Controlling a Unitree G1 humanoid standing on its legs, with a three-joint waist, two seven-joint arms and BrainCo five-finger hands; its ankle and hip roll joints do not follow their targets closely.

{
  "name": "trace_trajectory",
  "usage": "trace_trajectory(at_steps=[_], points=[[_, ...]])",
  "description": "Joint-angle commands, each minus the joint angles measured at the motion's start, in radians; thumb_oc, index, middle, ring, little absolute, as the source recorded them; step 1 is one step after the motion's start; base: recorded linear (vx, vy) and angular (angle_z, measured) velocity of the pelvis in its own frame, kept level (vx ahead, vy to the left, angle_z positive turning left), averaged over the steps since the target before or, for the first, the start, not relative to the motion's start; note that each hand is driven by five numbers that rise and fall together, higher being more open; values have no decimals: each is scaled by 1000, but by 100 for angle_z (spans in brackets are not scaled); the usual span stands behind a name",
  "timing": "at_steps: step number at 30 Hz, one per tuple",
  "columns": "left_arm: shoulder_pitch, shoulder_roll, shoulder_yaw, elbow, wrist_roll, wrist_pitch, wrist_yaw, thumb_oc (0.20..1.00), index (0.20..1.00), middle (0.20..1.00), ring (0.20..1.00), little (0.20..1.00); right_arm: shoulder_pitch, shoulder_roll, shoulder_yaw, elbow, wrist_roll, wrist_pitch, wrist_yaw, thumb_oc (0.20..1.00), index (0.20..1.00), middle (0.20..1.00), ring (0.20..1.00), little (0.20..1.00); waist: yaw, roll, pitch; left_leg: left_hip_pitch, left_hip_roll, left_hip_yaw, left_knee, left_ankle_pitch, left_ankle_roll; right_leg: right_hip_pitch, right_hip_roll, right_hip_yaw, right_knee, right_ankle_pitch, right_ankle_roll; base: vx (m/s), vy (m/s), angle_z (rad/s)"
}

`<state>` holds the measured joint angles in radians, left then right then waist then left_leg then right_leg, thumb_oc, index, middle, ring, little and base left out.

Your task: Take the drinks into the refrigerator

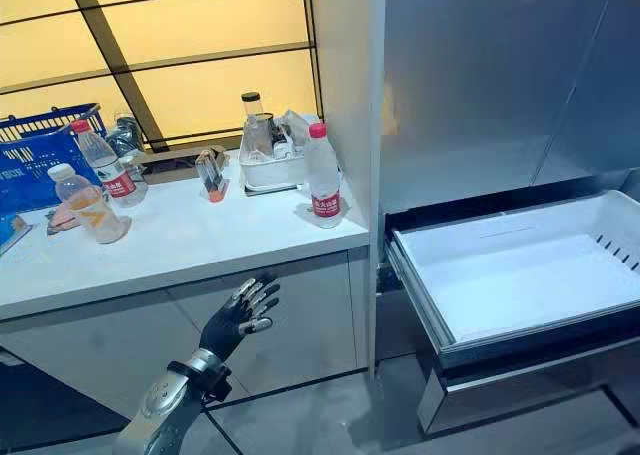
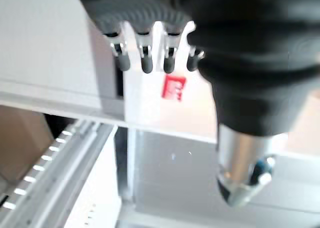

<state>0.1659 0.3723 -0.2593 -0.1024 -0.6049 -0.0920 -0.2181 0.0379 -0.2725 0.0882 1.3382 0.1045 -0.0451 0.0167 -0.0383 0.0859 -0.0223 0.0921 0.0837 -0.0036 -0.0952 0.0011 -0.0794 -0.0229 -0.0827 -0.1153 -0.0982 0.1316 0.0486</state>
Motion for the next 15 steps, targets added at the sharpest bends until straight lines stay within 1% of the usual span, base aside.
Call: trace_trajectory(at_steps=[1, 4, 5, 6, 8, 9, 11, 15], points=[[-89, 46, 12, -95, -64, -34, -9, 1000, 1000, 1000, 1000, 1000, -57, 36, 29, 82, 1, -4, 7, 1000, 1000, 1000, 1000, 1000, -6, -67, 8, 2, -47, 6, 8, -64, 26, 94, -63, 31, 11, -130, 87, 206, -52, -48], [-106, 38, 10, -103, -92, -38, 6, 1000, 1000, 1000, 1000, 1000, -58, 36, 32, 86, 0, -5, 7, 1000, 1000, 1000, 1000, 1000, -9, -65, 6, 2, -48, 9, 8, -64, 25, 93, -63, 33, 11, -129, 86, 0, 0, 0], [-112, 35, 13, -103, -80, -42, 19, 1000, 1000, 1000, 1000, 1000, -58, 36, 32, 87, 0, -5, 5, 1000, 1000, 1000, 1000, 1000, -10, -64, 6, 3, -48, 9, 8, -64, 25, 93, -63, 34, 11, -129, 86, 0, 0, 0], [-116, 13, 5, -94, -97, -38, 36, 1000, 1000, 1000, 1000, 1000, -57, 39, 35, 88, 0, -4, 2, 1000, 1000, 1000, 1000, 1000, -12, -65, 6, 2, -47, 10, 8, -64, 26, 92, -63, 32, 11, -128, 85, 0, 0, 0], [-136, 4, 6, -88, -52, -38, 62, 1000, 1000, 1000, 1000, 1000, -57, 43, 34, 85, 6, -3, -8, 1000, 1000, 1000, 1000, 1000, -15, -63, 8, 1, -47, 10, 8, -63, 25, 93, -63, 33, 11, -128, 85, 0, 0, 0], [-147, 15, 14, -98, -21, -44, 65, 1000, 1000, 1000, 1000, 1000, -55, 42, 30, 85, 7, -3, -10, 1000, 1000, 1000, 1000, 1000, -15, -63, 8, 1, -47, 9, 8, -63, 25, 93, -62, 33, 11, -129, 85, 0, 0, 0], [-158, 13, 20, -105, -44, -43, 64, 1000, 1000, 1000, 1000, 1000, -54, 40, 29, 86, 6, -4, -12, 1000, 1000, 1000, 1000, 1000, -18, -63, 7, 1, -47, 10, 8, -64, 25, 92, -63, 31, 11, -129, 85, 0, 0, 0], [-212, -6, 24, -76, -44, -50, 101, 1000, 1000, 1000, 1000, 1000, -55, 38, 30, 87, 8, -3, -14, 1000, 1000, 1000, 1000, 1000, -26, -60, 7, 0, -46, 12, 8, -63, 24, 90, -62, 34, 11, -128, 85, 0, 0, 0]])
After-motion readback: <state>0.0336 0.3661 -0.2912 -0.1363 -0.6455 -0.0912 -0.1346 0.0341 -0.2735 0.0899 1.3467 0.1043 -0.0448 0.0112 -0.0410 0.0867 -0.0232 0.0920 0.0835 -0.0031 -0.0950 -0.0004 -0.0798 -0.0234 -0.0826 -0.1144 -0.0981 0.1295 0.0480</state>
